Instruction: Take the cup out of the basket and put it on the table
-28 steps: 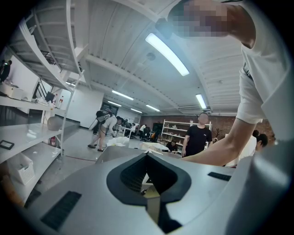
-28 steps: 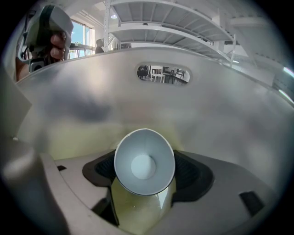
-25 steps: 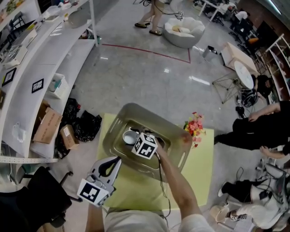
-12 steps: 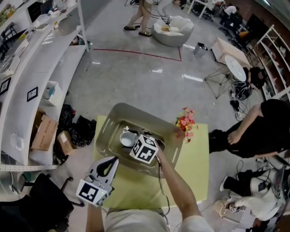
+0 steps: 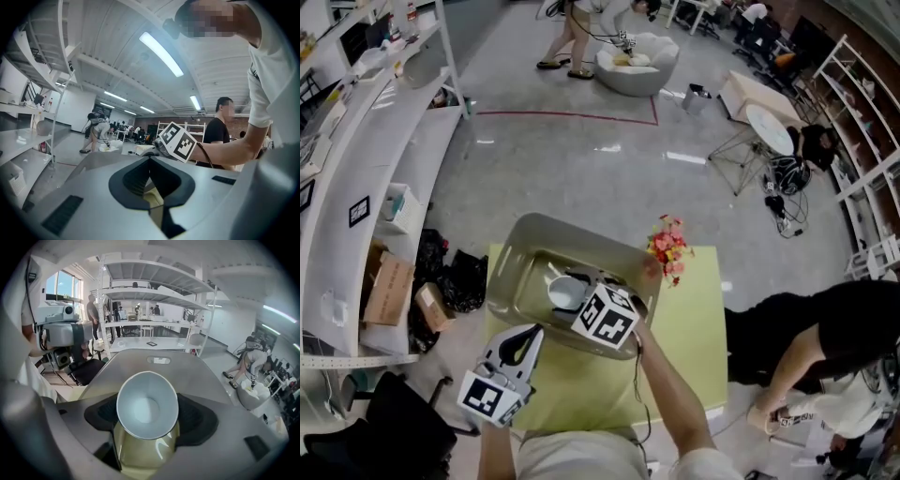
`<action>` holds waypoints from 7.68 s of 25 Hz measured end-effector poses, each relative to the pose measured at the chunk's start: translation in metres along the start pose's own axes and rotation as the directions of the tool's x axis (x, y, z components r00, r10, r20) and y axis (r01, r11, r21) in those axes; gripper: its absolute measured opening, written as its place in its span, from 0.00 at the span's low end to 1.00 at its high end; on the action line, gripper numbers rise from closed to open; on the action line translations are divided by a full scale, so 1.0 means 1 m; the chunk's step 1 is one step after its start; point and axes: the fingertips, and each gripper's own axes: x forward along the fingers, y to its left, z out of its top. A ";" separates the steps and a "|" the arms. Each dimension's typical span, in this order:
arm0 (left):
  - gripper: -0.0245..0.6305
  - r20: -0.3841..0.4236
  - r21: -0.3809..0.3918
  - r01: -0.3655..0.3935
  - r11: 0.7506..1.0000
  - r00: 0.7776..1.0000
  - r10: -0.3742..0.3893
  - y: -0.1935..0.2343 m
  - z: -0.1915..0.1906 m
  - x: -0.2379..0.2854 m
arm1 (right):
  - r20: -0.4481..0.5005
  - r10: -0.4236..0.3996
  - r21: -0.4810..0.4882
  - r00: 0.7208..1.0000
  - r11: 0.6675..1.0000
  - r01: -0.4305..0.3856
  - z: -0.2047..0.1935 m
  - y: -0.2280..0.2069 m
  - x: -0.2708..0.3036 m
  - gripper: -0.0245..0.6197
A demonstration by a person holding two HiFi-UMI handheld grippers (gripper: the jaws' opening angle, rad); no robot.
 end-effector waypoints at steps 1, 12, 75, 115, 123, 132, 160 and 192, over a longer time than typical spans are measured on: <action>0.05 0.000 0.002 0.007 1.000 1.000 -0.007 -0.003 0.000 0.001 | 0.002 -0.003 0.003 1.000 1.000 0.003 -0.001 0.001 -0.005 0.59; 0.05 -0.007 0.023 0.099 0.995 0.995 -0.099 -0.043 -0.002 0.015 | 0.015 -0.081 0.040 0.997 0.996 0.080 -0.023 0.009 -0.059 0.59; 0.05 -0.083 0.047 0.515 0.856 0.856 -0.510 -0.225 -0.034 0.079 | -0.035 -0.425 0.292 0.905 0.861 0.416 -0.164 0.058 -0.244 0.55; 0.05 -0.243 -0.008 0.634 0.773 0.749 -0.617 -0.308 -0.139 0.124 | -0.324 -0.296 0.512 0.898 0.743 0.430 -0.405 0.115 -0.148 0.55; 0.05 -0.250 -0.019 0.636 0.772 0.744 -0.619 -0.309 -0.145 0.128 | -0.350 -0.305 0.499 0.886 0.739 0.452 -0.420 0.117 -0.137 0.55; 0.05 -0.258 -0.025 0.645 0.764 0.734 -0.628 -0.314 -0.152 0.129 | -0.333 -0.342 0.506 0.879 0.721 0.473 -0.424 0.117 -0.130 0.56; 0.05 -0.231 0.014 0.626 0.780 0.761 -0.607 -0.308 -0.128 0.123 | -0.058 -0.659 0.722 0.750 0.492 0.487 -0.351 0.135 -0.250 0.45; 0.05 -0.263 0.001 0.661 0.750 0.724 -0.638 -0.339 -0.133 0.098 | 0.103 -0.760 0.818 0.642 0.432 0.380 -0.310 0.185 -0.273 0.05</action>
